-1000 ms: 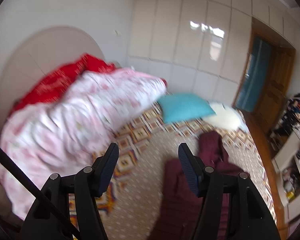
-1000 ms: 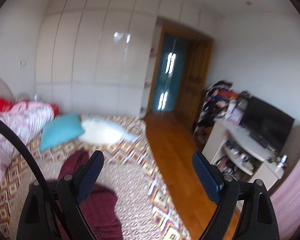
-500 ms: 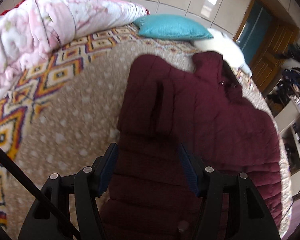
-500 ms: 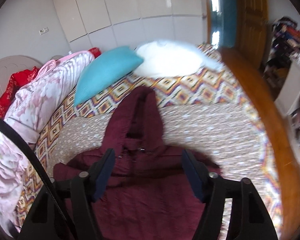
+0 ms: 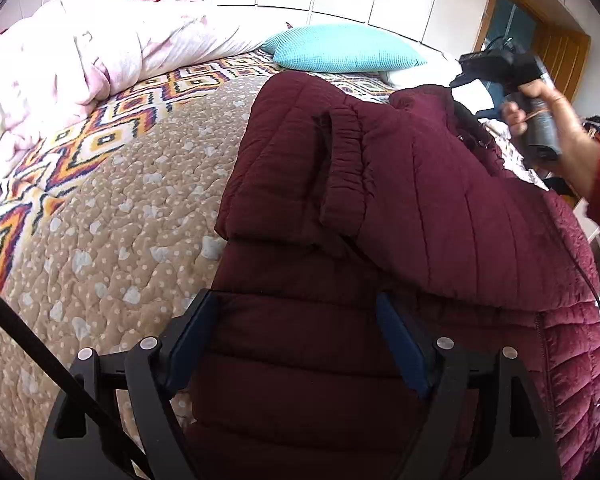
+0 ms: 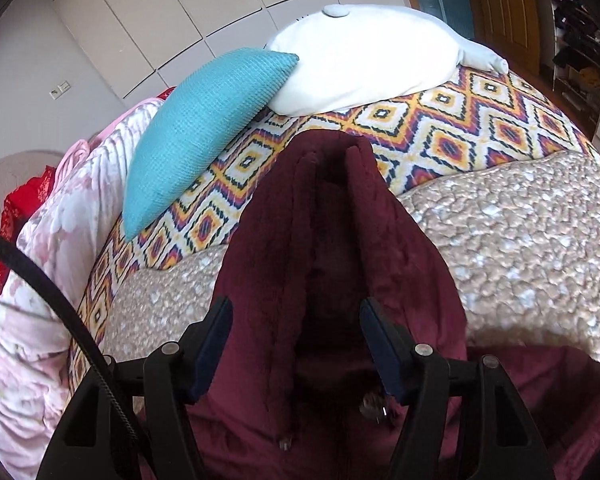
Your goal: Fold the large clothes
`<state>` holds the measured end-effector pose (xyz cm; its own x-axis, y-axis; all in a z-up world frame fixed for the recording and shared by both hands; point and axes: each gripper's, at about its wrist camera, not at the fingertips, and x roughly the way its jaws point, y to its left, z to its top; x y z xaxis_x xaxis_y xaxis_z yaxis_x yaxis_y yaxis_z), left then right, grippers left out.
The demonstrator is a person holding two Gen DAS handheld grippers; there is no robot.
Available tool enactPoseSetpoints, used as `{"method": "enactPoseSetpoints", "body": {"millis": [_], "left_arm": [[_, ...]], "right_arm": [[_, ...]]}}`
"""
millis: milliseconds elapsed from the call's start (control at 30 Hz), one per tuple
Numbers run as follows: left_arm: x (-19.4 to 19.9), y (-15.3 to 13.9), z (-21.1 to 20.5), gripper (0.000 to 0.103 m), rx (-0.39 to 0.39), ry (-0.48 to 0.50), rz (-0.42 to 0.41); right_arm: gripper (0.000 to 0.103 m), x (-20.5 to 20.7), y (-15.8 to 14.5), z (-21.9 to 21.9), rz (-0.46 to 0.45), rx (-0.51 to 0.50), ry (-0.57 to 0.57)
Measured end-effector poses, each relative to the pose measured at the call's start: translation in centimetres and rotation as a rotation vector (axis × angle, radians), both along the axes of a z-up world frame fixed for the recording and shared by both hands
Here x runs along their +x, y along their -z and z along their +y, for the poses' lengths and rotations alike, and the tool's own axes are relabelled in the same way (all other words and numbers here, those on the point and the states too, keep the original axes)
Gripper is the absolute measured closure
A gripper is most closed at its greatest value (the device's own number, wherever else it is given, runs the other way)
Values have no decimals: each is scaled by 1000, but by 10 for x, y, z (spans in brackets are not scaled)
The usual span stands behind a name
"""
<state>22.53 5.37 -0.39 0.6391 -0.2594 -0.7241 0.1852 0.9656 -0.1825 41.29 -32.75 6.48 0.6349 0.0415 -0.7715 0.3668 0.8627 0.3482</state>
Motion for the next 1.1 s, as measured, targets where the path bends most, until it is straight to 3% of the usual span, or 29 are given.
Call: {"method": "enactPoseSetpoints", "body": {"millis": [233,267,333,400,500,700,833,933,1100], "left_arm": [[2,3,3,19,-20,-8,9],[2,3,3,19,-23,-8,10],[3,4,4,18,-28,-9,13],[4,5,5,18,-35,-10,17],[6,6,8,17,-56,-16,28],[7,7,11,17,-78,-23,33],[8,7,12,17,-88,-27,34],[8,6,12,17,-96,-29,34],[8,7,10,17,-90,-32,38]], "right_arm": [[34,35,19,0,-14,7,10],[38,39,22,2,-12,6,5],[80,48,29,5,10,15,-19],[90,47,28,10,4,2,-29],[92,34,5,23,-31,-70,-59],[93,-38,-54,60,-82,-82,-155],[93,-110,-70,95,-83,-74,-229],[93,-162,-60,112,-77,-25,-248],[93,-235,-8,133,-37,45,-247]]}}
